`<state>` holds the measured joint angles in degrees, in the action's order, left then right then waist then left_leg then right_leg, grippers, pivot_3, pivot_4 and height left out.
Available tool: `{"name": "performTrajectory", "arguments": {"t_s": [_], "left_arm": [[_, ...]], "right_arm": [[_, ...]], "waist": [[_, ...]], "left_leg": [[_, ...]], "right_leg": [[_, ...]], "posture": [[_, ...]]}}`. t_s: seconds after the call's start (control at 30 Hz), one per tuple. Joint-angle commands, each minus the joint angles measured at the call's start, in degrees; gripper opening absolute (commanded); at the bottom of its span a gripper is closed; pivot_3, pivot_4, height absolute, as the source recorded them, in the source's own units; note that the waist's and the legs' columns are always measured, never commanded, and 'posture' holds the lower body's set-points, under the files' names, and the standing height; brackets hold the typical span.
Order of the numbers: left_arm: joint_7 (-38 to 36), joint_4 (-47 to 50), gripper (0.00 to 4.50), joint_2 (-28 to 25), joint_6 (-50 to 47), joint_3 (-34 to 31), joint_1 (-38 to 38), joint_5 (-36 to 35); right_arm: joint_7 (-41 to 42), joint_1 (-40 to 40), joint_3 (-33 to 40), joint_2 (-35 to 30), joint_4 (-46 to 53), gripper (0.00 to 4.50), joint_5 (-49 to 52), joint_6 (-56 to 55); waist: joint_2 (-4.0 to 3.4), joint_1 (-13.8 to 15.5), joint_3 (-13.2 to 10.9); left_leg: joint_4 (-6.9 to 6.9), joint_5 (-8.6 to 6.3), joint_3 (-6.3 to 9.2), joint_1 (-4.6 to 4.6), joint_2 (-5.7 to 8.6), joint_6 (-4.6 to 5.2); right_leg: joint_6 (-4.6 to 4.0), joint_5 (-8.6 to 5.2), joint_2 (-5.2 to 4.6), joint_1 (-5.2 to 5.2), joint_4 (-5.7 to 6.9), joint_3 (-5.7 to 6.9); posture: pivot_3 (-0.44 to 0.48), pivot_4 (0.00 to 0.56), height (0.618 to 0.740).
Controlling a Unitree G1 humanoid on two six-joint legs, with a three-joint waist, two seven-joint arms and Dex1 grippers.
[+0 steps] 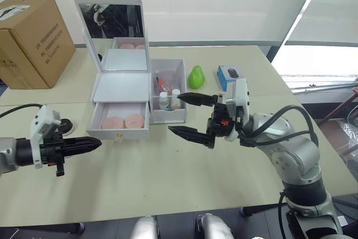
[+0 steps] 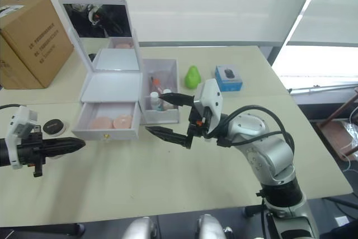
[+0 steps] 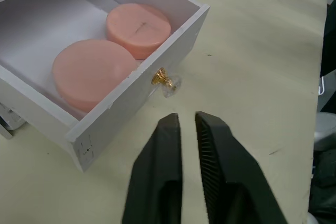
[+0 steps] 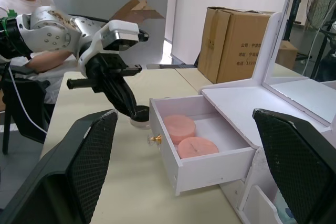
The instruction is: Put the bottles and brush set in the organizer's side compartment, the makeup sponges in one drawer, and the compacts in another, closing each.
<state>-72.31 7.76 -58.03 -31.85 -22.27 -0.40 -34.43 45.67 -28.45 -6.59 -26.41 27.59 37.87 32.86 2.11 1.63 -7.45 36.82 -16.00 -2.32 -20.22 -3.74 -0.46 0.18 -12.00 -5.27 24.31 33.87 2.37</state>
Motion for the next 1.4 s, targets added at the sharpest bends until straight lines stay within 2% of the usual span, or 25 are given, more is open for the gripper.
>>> {"name": "performTrajectory", "arguments": {"t_s": [0.03, 0.33, 0.6, 1.4], "left_arm": [[2.1, -0.2, 0.03, 0.8, 2.8, 1.7, -2.3, 2.1], [10.0, -8.5, 0.03, 6.3, 10.7, 10.2, -14.3, 11.4], [13.0, -17.2, 0.03, 10.3, 15.2, 13.9, -23.0, 16.0], [11.4, -26.7, 0.03, 12.5, 19.2, 16.9, -29.0, 18.9]], "right_arm": [[-0.4, -0.6, 0.7, -0.1, 1.8, 4.50, 0.1, -0.5], [-1.5, -0.1, 1.5, -0.6, 3.1, 4.50, 0.2, 0.1], [-2.8, 0.3, 2.0, -1.1, 4.3, 4.50, 0.7, 1.0], [-5.7, 2.2, 3.6, -1.9, 6.7, 4.50, 1.3, 2.5]], "waist": [[0.03, -0.1, 0.0], [0.05, -0.2, 0.0], [0.12, -0.4, 0.1], [0.17, 0.1, 0.1]], "left_leg": [[0.00, 0.00, 0.00, 0.00, 0.00, 0.01], [0.02, 0.02, 0.04, -0.01, 0.02, 0.03], [0.03, 0.03, 0.06, 0.01, 0.02, 0.04], [0.07, 0.04, 0.09, -0.03, 0.04, 0.06]], "right_leg": [[0.00, 0.00, 0.03, -0.09, 0.03, -0.01], [0.01, 0.02, 0.12, -0.20, 0.11, -0.03], [0.02, 0.04, 0.17, -0.23, 0.14, -0.05], [0.05, 0.06, 0.16, -0.30, 0.17, -0.07]], "posture": [[0.000, 0.150, 0.740], [0.000, 0.150, 0.740], [0.000, 0.150, 0.740], [0.000, 0.150, 0.740]]}}
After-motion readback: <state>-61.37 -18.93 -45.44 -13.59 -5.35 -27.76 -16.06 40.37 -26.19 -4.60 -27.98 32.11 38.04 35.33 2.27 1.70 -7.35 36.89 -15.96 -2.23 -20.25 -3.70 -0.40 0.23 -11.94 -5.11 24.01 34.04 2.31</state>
